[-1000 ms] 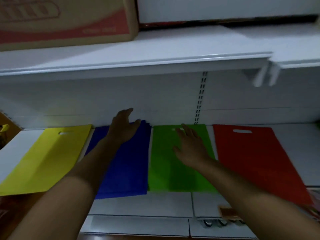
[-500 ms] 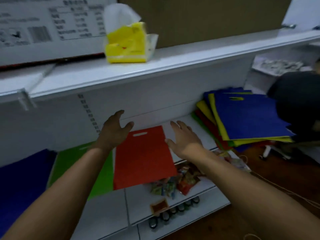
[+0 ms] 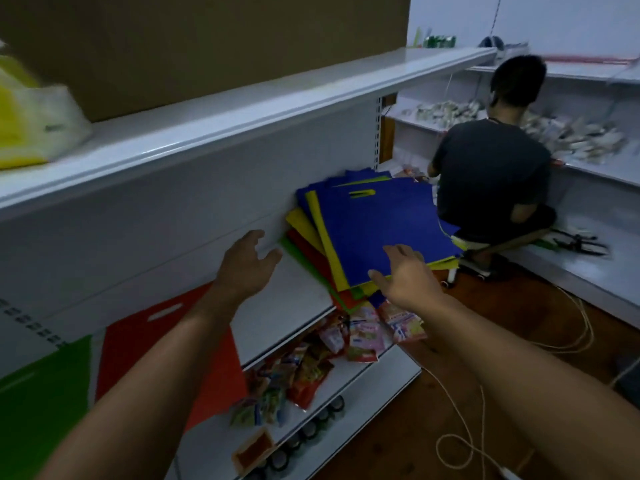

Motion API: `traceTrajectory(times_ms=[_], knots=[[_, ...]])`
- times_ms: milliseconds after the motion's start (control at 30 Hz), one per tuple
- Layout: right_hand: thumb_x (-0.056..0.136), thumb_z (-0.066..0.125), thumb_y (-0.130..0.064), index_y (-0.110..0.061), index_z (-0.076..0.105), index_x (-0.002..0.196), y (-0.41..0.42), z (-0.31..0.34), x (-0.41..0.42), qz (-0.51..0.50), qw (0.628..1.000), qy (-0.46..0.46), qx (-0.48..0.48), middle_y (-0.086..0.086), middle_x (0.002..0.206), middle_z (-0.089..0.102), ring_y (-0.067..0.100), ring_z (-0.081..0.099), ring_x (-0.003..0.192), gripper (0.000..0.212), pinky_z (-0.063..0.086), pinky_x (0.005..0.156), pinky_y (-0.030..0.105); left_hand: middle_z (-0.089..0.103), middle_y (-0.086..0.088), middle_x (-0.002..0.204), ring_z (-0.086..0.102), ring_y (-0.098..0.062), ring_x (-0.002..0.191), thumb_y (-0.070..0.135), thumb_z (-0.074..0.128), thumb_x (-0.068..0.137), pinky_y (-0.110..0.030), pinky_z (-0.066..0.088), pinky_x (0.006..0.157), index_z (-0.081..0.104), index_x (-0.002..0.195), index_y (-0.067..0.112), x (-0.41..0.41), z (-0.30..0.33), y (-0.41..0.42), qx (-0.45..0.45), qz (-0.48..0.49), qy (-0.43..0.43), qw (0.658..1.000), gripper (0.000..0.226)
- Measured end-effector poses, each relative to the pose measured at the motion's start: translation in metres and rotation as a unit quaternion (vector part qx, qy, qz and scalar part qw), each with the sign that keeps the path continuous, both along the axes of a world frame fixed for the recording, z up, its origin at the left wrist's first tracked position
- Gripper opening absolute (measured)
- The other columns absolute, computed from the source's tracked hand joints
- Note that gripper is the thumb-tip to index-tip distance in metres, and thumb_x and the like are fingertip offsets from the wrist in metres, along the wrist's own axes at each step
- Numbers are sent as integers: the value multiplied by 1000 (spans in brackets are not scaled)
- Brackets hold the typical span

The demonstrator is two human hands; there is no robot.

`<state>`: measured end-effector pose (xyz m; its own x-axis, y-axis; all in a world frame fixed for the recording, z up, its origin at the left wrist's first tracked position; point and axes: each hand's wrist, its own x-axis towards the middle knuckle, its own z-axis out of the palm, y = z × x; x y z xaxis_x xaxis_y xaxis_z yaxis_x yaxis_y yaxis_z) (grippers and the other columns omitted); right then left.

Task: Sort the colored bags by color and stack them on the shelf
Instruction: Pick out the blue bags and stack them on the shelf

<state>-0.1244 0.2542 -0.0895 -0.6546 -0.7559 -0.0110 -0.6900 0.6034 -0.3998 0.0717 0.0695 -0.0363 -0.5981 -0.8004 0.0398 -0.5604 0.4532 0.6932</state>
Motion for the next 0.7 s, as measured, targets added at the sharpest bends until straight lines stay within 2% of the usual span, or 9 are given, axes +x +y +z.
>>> traceTrajectory(times_ms=[133,233,333,500,600,700], knots=[[98,45,-52,-17,18,153,-15,-11,-75,-12,999,-35,40,9,161,10,30,8,148,71,26,116,49,41,-8,148,45,-25,130,38,57,93,-32,34,104,38,145,14,-75,-15,-5,11,0,-34,999,60],[98,45,-52,-18,14,154,-27,-14,-125,-19,998,-46,49,10,162,5,32,4,149,73,21,118,49,42,-9,147,44,-25,130,40,57,93,-29,35,99,39,144,14,-126,-27,-12,17,6,-59,998,60],[97,45,-53,-17,13,154,-37,-22,-161,-14,997,-45,57,14,162,3,36,1,148,74,18,118,51,48,-6,141,50,-20,119,39,56,94,-26,38,89,43,139,15,-162,-36,-19,31,19,-60,998,53],[97,41,-58,-15,7,155,-56,-36,-195,-14,992,-45,115,20,160,2,39,0,148,79,14,118,51,41,-6,148,46,-27,129,49,60,88,-44,42,105,33,147,17,-193,-58,-42,100,42,-66,992,72],[97,36,-60,-15,5,155,-61,-45,-195,5,993,-37,116,21,160,4,37,1,148,80,12,121,48,31,-3,154,40,-28,135,55,60,85,-48,39,108,21,152,19,-200,-71,-51,164,59,-59,983,85],[97,36,-58,-14,5,155,-63,-47,-190,27,995,-10,98,20,160,8,35,3,149,79,10,120,46,38,-3,150,45,-27,130,44,60,90,-47,42,106,25,149,16,-206,-78,-57,173,89,-17,981,74]])
